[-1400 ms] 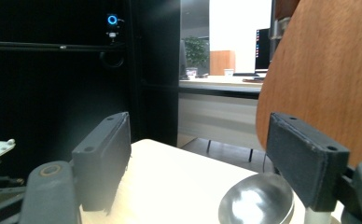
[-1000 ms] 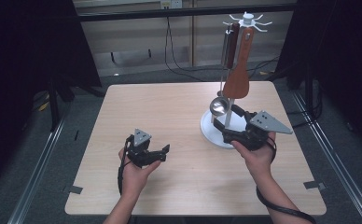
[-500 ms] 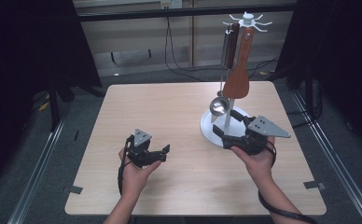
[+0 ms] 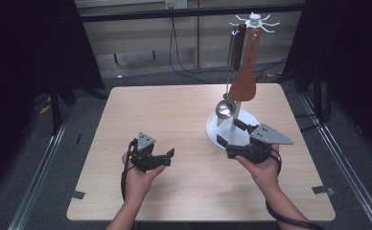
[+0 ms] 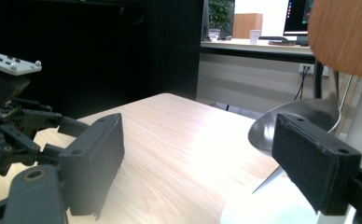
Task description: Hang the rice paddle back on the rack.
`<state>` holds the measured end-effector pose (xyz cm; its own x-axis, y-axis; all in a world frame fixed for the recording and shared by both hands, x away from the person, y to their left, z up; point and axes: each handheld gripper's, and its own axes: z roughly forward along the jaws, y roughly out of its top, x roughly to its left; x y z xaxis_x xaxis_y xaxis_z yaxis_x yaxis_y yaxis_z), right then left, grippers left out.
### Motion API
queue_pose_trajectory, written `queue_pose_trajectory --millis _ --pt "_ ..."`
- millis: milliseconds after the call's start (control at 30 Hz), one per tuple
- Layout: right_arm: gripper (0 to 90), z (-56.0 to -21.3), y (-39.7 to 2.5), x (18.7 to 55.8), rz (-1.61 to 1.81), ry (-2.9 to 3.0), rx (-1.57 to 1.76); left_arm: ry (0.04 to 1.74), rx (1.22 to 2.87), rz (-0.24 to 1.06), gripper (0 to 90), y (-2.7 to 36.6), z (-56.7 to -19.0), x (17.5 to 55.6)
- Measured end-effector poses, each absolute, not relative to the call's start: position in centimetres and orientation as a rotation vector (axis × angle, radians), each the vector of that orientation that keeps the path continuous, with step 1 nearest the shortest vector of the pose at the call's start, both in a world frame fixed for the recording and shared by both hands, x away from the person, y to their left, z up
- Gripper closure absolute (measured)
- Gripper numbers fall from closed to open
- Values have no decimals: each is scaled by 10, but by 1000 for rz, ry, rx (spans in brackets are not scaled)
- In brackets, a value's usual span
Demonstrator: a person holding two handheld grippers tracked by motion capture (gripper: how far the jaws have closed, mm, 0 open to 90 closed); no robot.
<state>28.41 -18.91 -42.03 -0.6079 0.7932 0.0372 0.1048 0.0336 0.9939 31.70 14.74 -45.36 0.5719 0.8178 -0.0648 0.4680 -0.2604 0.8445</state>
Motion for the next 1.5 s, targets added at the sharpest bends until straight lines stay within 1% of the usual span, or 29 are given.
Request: queue_pose_trajectory --millis 767,1500 --pt "169 -440 -191 286 1543 1879 883 1034 1904 478 157 144 -455 316" --pt "175 -450 -193 290 1506 1909 917 1021 1904 467 155 142 -456 315"
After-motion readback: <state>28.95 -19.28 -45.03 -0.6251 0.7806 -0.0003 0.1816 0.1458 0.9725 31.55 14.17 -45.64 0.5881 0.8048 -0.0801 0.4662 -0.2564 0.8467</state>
